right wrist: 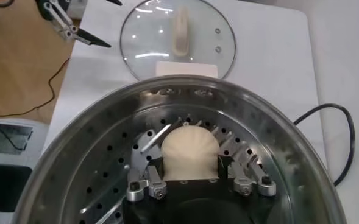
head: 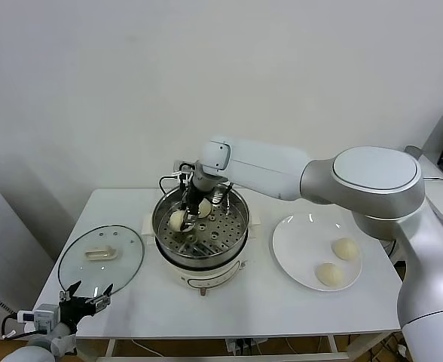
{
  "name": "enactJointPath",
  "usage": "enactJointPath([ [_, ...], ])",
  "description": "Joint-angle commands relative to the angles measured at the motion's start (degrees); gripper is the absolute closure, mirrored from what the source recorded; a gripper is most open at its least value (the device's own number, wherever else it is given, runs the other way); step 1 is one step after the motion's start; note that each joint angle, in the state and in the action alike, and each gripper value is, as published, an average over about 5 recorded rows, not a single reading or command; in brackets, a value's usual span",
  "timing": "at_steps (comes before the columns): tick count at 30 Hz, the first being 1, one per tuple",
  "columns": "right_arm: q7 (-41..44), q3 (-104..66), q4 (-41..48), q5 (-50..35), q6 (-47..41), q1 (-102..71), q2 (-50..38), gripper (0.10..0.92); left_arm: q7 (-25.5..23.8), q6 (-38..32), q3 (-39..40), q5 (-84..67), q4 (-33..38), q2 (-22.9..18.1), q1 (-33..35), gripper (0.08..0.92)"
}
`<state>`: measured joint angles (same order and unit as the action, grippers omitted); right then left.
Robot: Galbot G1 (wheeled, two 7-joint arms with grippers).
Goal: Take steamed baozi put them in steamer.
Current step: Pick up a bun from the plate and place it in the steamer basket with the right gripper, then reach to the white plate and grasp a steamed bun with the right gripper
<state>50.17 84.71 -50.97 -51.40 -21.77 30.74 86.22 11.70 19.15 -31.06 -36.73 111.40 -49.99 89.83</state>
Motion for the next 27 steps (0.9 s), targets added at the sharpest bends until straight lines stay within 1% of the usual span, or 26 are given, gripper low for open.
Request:
enactJointPath([
  [1, -0.90, -0.30, 0.64, 0.35, -0.33, -1.50, 0.64, 0.423, 0.02, -0.02, -0.01, 0.00, -0.08, -0.04, -0.01, 0.177],
  [7, -1.30, -0.57, 0.40, -0.75, -1.22, -1.53, 0.78, 0.255, 0.03, -0.04, -0.04, 0.01, -0.03, -0.14, 0.11, 0.177],
  [10, -0.56, -0.89, 0.24, -1.02, -1.13, -0.42, 0.41, 0.210, 0.03, -0.09, -0.15, 0.02, 0.01, -0.12, 0.27, 0.177],
  [14, 2.94, -0.95, -0.63, 0.17, 0.23, 3.33, -2.14, 0.203, 0.04, -0.10, -0.31, 0.04, 0.17, -0.13, 0.41, 0.177],
  [17, 6.52, -0.38, -2.79, 1.19, 1.65, 7.76, -5.99, 0.203, 0.04, -0.08, -0.32, 0.05, 0.26, -0.15, 0.38, 0.177],
  [23, 13.20, 3.40, -10.15, 3.12, 4.84, 15.98, -16.36, 0.203, 0.04, -0.01, -0.29, 0.05, 0.47, -0.11, 0.22, 0.177],
  [27, 16.46, 6.41, -14.25, 6.81, 7.38, 18.43, -24.59, 0.203, 0.06, 0.13, -0.29, 0.03, 0.93, -0.07, 0.15, 0.177],
])
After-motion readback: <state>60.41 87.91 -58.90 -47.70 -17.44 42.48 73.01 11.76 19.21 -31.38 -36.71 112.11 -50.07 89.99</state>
